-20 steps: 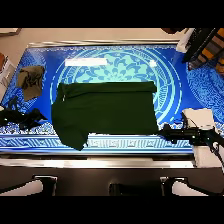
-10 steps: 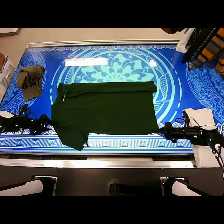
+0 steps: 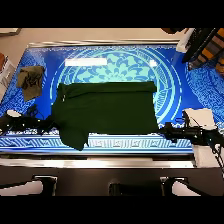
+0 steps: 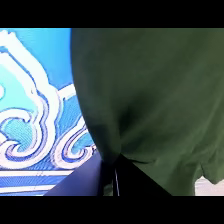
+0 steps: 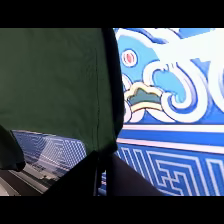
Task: Fold the clothes and pants, and hang the long-sleeved shirts on hangers.
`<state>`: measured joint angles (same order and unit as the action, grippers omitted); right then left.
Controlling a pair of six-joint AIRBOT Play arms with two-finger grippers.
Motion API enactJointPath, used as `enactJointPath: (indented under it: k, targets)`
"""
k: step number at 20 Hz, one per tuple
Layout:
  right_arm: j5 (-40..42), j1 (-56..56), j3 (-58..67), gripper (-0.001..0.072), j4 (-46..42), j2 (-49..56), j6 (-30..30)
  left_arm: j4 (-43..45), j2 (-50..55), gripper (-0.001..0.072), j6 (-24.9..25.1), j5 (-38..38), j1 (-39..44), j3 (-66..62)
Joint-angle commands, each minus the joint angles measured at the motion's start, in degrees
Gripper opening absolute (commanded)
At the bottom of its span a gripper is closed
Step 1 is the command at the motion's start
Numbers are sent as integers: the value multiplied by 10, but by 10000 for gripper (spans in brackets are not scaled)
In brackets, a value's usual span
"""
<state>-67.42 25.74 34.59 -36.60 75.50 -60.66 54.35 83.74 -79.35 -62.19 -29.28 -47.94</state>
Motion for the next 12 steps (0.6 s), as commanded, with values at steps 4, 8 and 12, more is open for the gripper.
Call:
enactJointPath:
  k: [4, 8, 12]
  targets:
    - [109, -151, 67, 26, -11, 0, -32, -4, -4, 17, 10, -20, 20, -65]
    - [155, -226, 251, 26, -139, 0, -144, -4, -21, 16, 7, -24, 56, -186]
    - [97, -228, 487, 26, -229, -7, -215, -3, -67, 16, -37, -43, 85, -373]
